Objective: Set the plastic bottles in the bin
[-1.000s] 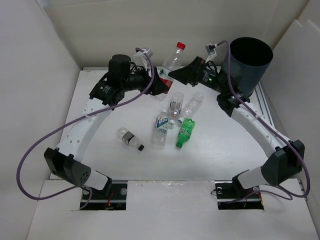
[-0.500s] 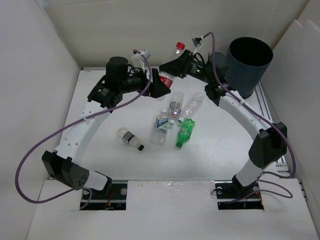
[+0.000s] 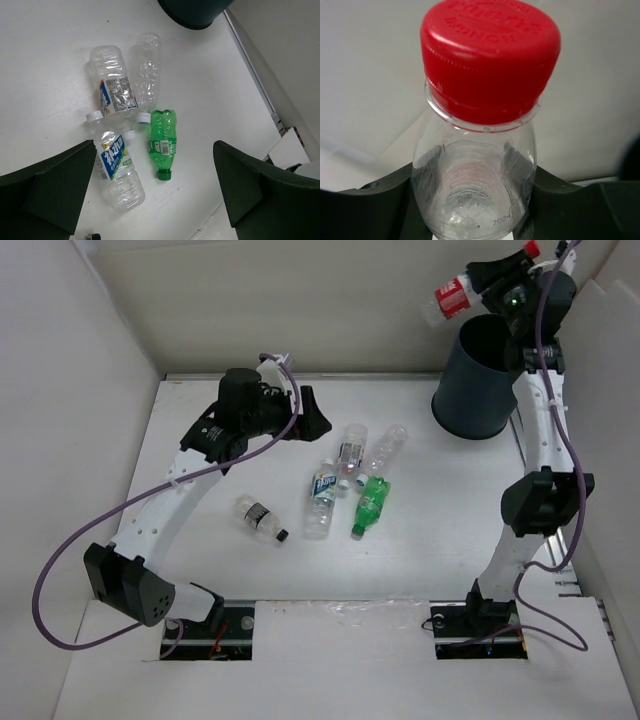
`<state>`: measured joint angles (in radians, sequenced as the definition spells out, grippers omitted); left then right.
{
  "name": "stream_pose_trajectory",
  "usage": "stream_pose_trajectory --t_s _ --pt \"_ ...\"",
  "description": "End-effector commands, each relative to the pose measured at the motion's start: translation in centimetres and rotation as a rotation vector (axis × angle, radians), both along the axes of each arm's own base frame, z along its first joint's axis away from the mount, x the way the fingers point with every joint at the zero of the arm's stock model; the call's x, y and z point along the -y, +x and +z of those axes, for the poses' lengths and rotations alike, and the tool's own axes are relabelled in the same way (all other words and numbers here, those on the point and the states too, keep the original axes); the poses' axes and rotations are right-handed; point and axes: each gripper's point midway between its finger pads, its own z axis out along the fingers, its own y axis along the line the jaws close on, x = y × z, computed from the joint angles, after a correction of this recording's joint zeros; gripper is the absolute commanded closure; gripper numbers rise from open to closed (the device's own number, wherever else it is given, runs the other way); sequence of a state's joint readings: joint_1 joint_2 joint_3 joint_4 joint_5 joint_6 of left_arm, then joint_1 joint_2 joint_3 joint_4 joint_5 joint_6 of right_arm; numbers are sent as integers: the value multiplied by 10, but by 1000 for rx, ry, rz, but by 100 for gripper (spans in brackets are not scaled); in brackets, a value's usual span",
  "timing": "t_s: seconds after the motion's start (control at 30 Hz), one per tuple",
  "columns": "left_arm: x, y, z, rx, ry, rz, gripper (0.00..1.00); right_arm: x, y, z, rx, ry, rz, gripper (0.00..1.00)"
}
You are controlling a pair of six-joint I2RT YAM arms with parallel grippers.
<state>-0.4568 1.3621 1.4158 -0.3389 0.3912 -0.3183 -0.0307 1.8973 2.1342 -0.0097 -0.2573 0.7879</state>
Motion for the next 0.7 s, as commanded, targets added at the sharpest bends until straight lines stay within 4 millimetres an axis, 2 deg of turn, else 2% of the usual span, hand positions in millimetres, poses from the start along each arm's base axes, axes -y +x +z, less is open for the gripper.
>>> stream_pose_trajectory --t_s 0.0,0.03,0.1,0.17,0.2,0.23,0.27,0.3,0.43,0.5,0.53,0.57,0.6,0.63,0.67 --pt "-7 5 16 78 2 40 0 64 13 -8 -70 -104 -316 100" --pt "-8 4 13 67 8 39 0 80 16 -5 -70 -131 -377 100" --pt "-12 8 12 78 24 63 0 105 19 -12 -109 -169 -512 100" --pt "-13 9 7 70 32 71 0 131 25 -29 -154 -207 -582 100" --pt "-16 11 2 64 45 90 0 135 28 -39 -182 -210 -599 100" --pt "-16 11 2 64 45 90 0 150 27 -44 -204 -216 -658 100" --pt "-18 12 -4 54 56 101 0 160 31 -58 -239 -221 -682 98" --pt "-18 10 -12 31 56 105 0 162 30 -59 -241 -219 -696 98" --pt "-16 13 -26 -2 65 108 0 188 30 -81 -309 -240 -813 100" --pt "-16 13 -27 -2 65 108 0 194 29 -83 -322 -253 -850 100" --pt "-16 14 -35 -19 75 108 0 195 32 -86 -327 -264 -850 100" --pt "-16 14 -35 -19 75 108 0 197 31 -89 -339 -276 -859 99" --pt "-15 15 -33 -11 71 108 0 199 31 -92 -352 -278 -873 86" --pt "-14 17 -37 -28 68 113 0 200 30 -92 -354 -289 -874 58" --pt "-16 18 -37 -26 73 125 0 202 29 -92 -356 -288 -886 21"
